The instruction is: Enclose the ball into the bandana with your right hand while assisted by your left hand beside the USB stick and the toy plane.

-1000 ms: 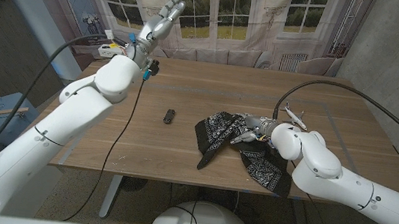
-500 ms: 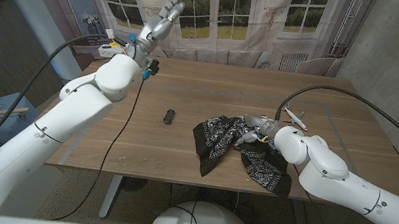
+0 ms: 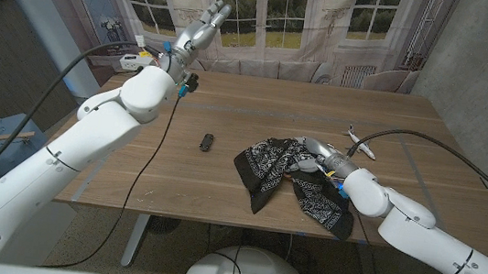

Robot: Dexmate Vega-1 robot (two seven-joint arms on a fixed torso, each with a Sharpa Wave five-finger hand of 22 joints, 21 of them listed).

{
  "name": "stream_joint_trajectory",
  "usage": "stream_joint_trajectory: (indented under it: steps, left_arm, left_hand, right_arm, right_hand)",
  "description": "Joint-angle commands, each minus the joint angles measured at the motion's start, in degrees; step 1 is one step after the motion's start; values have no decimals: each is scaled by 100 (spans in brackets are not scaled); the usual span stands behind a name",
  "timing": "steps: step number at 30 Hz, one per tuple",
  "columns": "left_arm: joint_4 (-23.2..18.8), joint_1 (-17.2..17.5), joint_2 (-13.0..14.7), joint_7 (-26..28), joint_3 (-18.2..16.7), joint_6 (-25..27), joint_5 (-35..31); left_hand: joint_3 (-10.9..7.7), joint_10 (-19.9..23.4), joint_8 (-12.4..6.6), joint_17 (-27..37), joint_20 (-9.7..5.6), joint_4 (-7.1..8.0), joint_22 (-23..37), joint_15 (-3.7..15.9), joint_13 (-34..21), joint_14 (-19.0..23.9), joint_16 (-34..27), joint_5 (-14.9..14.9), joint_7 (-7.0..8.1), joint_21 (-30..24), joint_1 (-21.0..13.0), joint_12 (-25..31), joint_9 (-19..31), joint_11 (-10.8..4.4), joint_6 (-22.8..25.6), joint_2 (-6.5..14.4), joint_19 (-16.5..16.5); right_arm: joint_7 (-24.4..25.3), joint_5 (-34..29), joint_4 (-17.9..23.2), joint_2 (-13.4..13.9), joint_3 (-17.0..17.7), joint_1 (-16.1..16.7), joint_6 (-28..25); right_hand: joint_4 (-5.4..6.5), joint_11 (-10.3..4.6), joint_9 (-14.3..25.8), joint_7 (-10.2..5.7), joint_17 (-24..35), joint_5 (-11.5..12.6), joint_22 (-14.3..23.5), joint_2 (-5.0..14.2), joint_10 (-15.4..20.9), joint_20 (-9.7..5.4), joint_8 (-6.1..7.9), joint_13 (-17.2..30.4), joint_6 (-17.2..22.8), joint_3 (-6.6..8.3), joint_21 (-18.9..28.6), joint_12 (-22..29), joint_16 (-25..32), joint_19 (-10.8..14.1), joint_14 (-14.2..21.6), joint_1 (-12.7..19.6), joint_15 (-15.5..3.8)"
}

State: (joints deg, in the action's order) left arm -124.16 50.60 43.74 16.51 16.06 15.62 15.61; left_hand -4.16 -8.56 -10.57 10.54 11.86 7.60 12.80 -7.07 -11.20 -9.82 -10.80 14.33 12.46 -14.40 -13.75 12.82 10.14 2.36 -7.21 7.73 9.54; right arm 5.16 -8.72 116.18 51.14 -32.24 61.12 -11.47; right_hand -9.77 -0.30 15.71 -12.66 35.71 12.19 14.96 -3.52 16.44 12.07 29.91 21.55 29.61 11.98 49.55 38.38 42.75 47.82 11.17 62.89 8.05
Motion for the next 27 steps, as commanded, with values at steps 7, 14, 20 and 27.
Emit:
stream_joint_trajectory:
  steps: [7,14,20,27]
  left_arm:
    - [215,-97,6,-130,159,-396,5]
    - [197,-28,64,-135,108,-657,-111]
    - [99,88,125,-86,2,-797,-237]
    - [133,257,136,-18,-120,-1176,-424]
  left_hand:
    - [5,-69,8,24,33,44,-4,56,-7,-306,21,28,9,26,8,-12,0,12,-67,47,264]
    - [0,-75,15,24,33,44,-4,63,-9,-317,17,28,9,32,14,-16,1,-2,-95,52,282]
    - [-5,-37,17,23,31,41,-4,74,-9,-290,2,29,9,25,15,-2,2,-12,-108,54,268]
    - [-10,-26,14,21,30,36,-4,87,-9,-273,-7,28,8,20,15,1,3,-19,-110,53,256]
  right_arm:
    - [136,1532,-1797,-1298,293,-439,3519]
    - [-333,1431,-2067,-1603,44,-1035,3610]
    - [-661,1407,-2292,-1872,-140,-1505,3696]
    - [-1029,1468,-2711,-2287,-371,-2124,3789]
  right_hand:
    - [141,-44,92,801,38,-18,19,1402,2365,-2374,90,108,862,289,127,84,-133,1598,4898,1491,-2031]
    - [155,-46,145,812,53,-26,7,1378,2330,-2389,141,176,860,351,198,109,-245,1541,4881,1509,-2032]
    - [173,-25,162,810,69,-31,-5,1371,2317,-2396,164,225,854,393,259,132,-312,1514,4902,1510,-2036]
    - [179,-31,165,814,88,-35,-17,1359,2311,-2397,177,244,845,430,315,139,-371,1488,4923,1516,-2040]
